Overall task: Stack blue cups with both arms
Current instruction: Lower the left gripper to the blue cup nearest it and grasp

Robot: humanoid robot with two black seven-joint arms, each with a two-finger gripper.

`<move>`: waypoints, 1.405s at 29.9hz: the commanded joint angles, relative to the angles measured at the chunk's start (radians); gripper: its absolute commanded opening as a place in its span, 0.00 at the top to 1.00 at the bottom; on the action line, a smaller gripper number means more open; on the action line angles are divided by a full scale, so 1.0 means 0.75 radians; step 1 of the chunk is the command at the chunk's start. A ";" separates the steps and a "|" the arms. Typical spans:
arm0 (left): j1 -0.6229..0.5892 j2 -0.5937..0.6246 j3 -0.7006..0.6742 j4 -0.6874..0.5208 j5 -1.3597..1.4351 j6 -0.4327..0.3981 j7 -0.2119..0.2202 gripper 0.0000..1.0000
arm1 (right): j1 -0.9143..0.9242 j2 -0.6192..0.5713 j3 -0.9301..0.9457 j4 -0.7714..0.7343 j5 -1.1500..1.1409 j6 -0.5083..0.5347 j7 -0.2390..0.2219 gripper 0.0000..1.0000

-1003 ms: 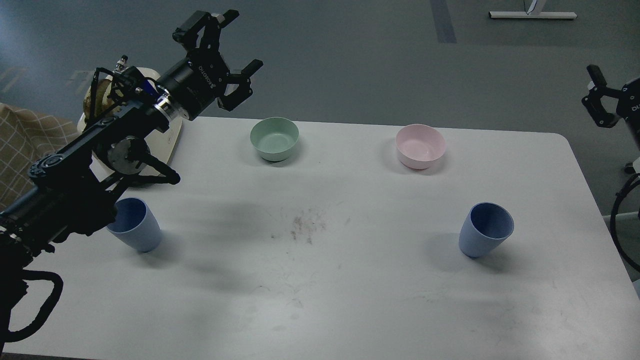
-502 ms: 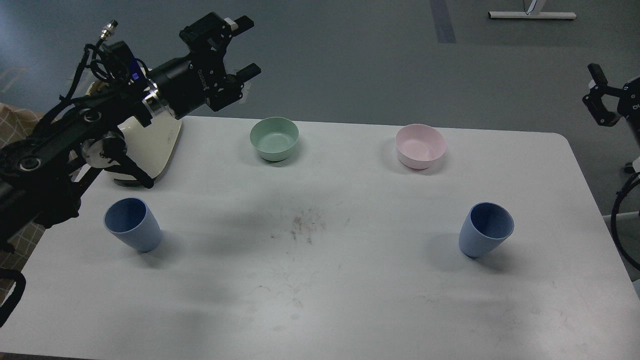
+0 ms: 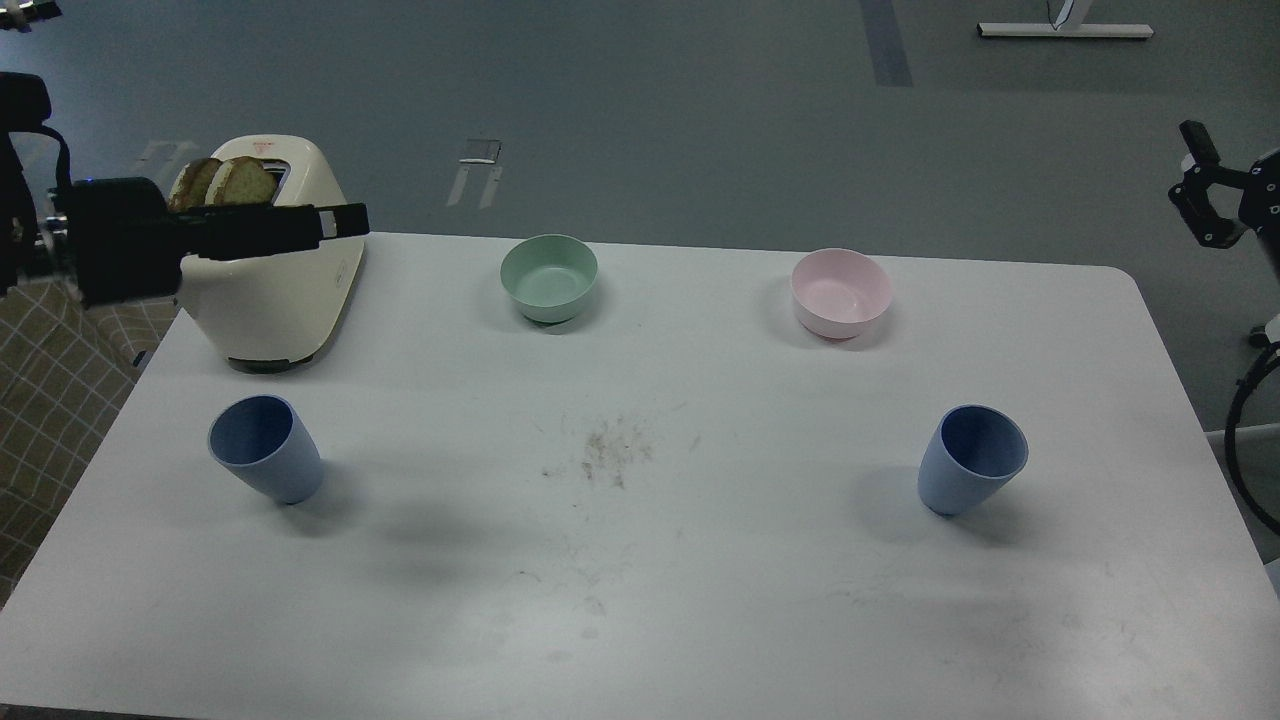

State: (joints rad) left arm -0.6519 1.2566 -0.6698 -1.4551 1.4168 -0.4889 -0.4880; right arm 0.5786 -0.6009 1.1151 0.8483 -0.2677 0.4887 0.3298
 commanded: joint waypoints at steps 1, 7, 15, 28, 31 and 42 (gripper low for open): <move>0.061 0.091 0.054 -0.003 0.072 0.000 -0.001 0.02 | 0.000 0.003 -0.002 0.000 -0.001 0.000 0.000 0.00; 0.073 0.059 0.146 0.085 0.111 0.000 -0.001 0.02 | 0.000 0.012 -0.004 0.000 -0.003 0.000 0.000 0.00; 0.092 -0.047 0.226 0.279 0.227 0.018 -0.001 0.02 | 0.000 0.020 -0.004 0.000 -0.003 0.000 0.000 0.00; 0.094 -0.127 0.308 0.404 0.359 0.098 -0.001 0.02 | -0.003 0.020 -0.002 0.000 -0.001 0.000 0.000 0.00; 0.094 -0.129 0.322 0.406 0.420 0.155 -0.001 0.02 | -0.002 0.020 -0.002 0.000 -0.003 0.000 0.000 0.00; 0.094 -0.129 0.343 0.406 0.434 0.173 -0.001 0.05 | -0.005 0.016 -0.002 0.000 -0.003 0.000 0.000 0.00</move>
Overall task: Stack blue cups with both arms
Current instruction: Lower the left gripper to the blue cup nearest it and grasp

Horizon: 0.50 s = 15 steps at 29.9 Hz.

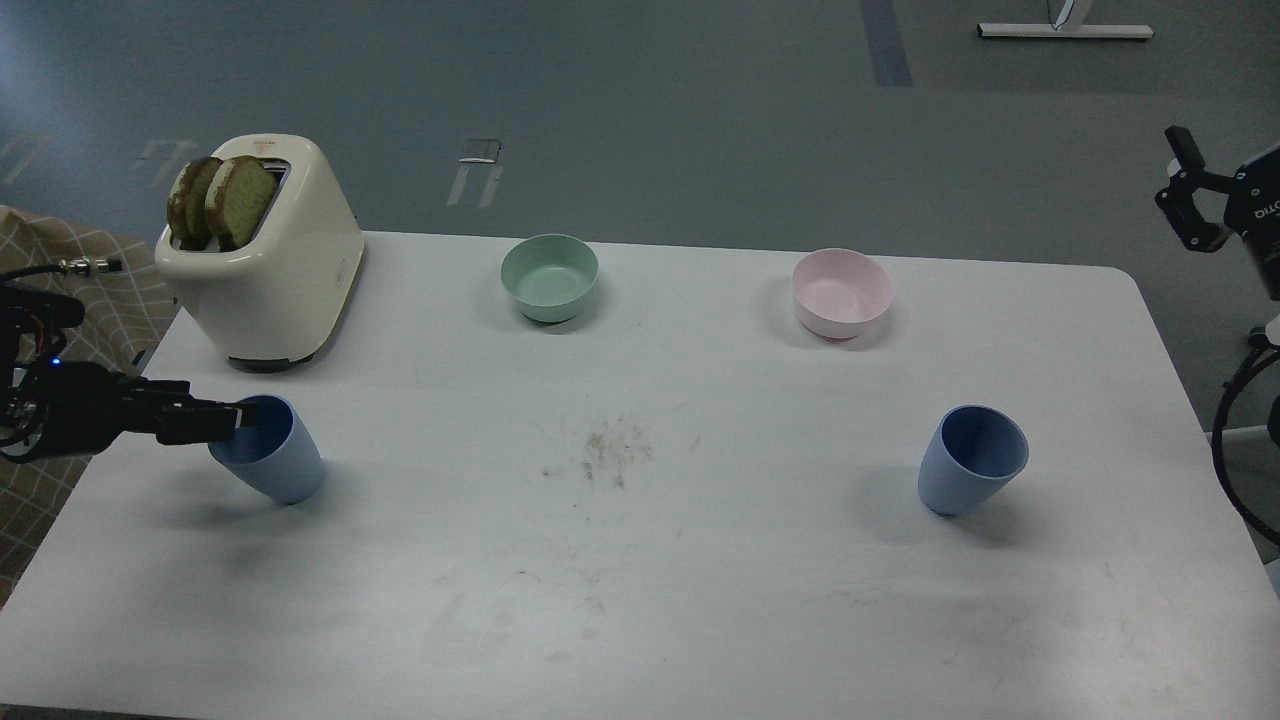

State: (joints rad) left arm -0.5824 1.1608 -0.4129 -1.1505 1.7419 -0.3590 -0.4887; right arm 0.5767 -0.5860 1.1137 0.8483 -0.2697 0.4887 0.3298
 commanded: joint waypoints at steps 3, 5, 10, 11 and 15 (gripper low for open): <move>0.003 -0.010 0.000 0.000 -0.001 0.000 0.000 0.07 | -0.002 -0.008 0.000 0.000 0.000 0.000 0.000 0.00; 0.003 -0.020 0.002 0.000 0.001 0.000 0.000 0.09 | -0.002 -0.008 0.000 0.000 0.002 0.000 0.000 0.00; 0.005 -0.024 0.002 0.000 0.005 0.000 0.000 0.25 | -0.004 -0.008 0.000 -0.002 0.000 0.000 0.000 0.00; 0.010 -0.022 0.004 0.000 0.005 0.000 0.000 0.31 | -0.004 -0.006 0.000 -0.002 0.000 0.000 0.000 0.00; 0.012 -0.022 0.027 0.000 0.005 0.000 0.000 0.54 | -0.002 -0.006 0.000 -0.002 0.002 0.000 0.000 0.00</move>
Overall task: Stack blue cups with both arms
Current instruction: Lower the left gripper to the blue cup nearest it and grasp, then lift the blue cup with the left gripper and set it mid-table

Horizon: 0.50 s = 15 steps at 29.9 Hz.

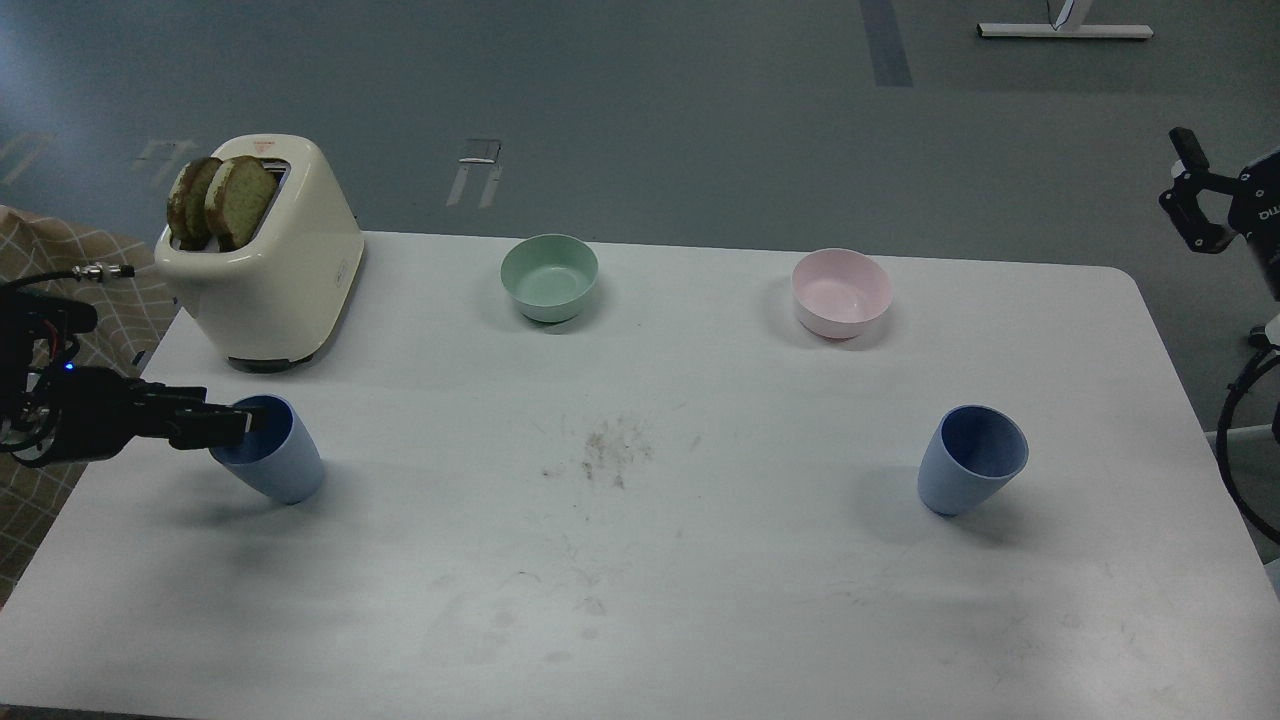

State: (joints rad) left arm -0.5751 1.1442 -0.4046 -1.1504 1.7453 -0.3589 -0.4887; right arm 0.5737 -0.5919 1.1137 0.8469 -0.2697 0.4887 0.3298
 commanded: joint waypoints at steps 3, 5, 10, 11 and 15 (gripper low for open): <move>0.002 0.000 0.018 0.000 0.017 0.000 0.000 0.73 | 0.002 0.004 0.000 0.000 0.000 0.000 0.000 0.00; 0.002 0.000 0.018 0.000 0.029 0.000 0.000 0.79 | 0.002 0.004 0.000 0.000 0.000 0.000 0.000 0.00; 0.000 -0.010 0.016 0.000 0.058 0.016 0.000 1.00 | 0.000 0.002 0.000 0.000 0.000 0.000 0.000 0.00; -0.002 -0.010 0.016 0.000 0.058 0.018 0.000 1.00 | 0.000 0.002 0.000 0.000 0.000 0.000 0.000 0.00; -0.035 -0.002 0.010 -0.022 0.080 0.024 0.000 1.00 | 0.002 0.002 0.002 0.000 0.000 0.000 0.000 0.00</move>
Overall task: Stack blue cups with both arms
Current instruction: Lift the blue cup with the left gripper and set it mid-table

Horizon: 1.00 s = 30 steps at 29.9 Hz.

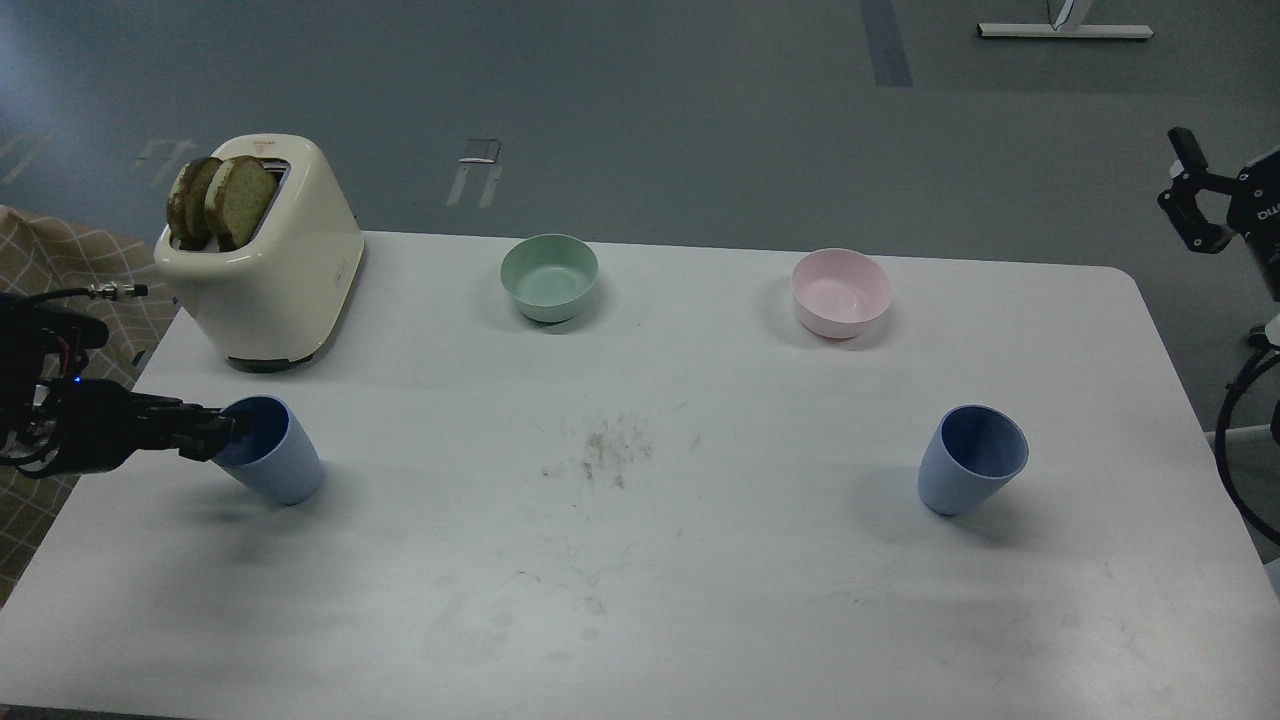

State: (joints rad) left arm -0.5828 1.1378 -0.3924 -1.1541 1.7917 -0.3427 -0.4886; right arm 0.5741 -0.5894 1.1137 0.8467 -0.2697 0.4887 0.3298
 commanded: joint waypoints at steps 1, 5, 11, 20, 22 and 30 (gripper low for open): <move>-0.035 0.011 -0.011 -0.026 0.022 0.005 0.000 1.00 | 0.002 0.000 0.002 0.000 0.000 0.000 0.000 0.00; -0.147 0.045 -0.006 -0.164 0.029 0.003 0.000 1.00 | 0.018 -0.004 0.008 -0.002 0.000 0.000 0.000 0.00; -0.343 0.052 -0.004 -0.347 0.067 -0.020 0.000 1.00 | 0.193 -0.014 -0.002 -0.018 -0.004 0.000 -0.002 0.00; -0.597 -0.377 0.000 -0.380 0.266 -0.195 0.000 1.00 | 0.525 -0.004 -0.176 -0.073 -0.092 0.000 -0.004 0.00; -0.616 -0.459 0.000 -0.361 0.278 -0.195 0.000 1.00 | 0.560 -0.004 -0.204 -0.088 -0.092 0.000 -0.004 0.00; -0.669 -0.830 0.134 -0.212 0.339 -0.195 0.000 1.00 | 0.697 -0.012 -0.319 -0.092 -0.092 0.000 -0.004 0.00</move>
State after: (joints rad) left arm -1.0640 0.5790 -0.3520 -1.3386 2.0205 -0.4887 -0.4885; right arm 1.0680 -0.5976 0.8987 0.7777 -0.3391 0.4888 0.3267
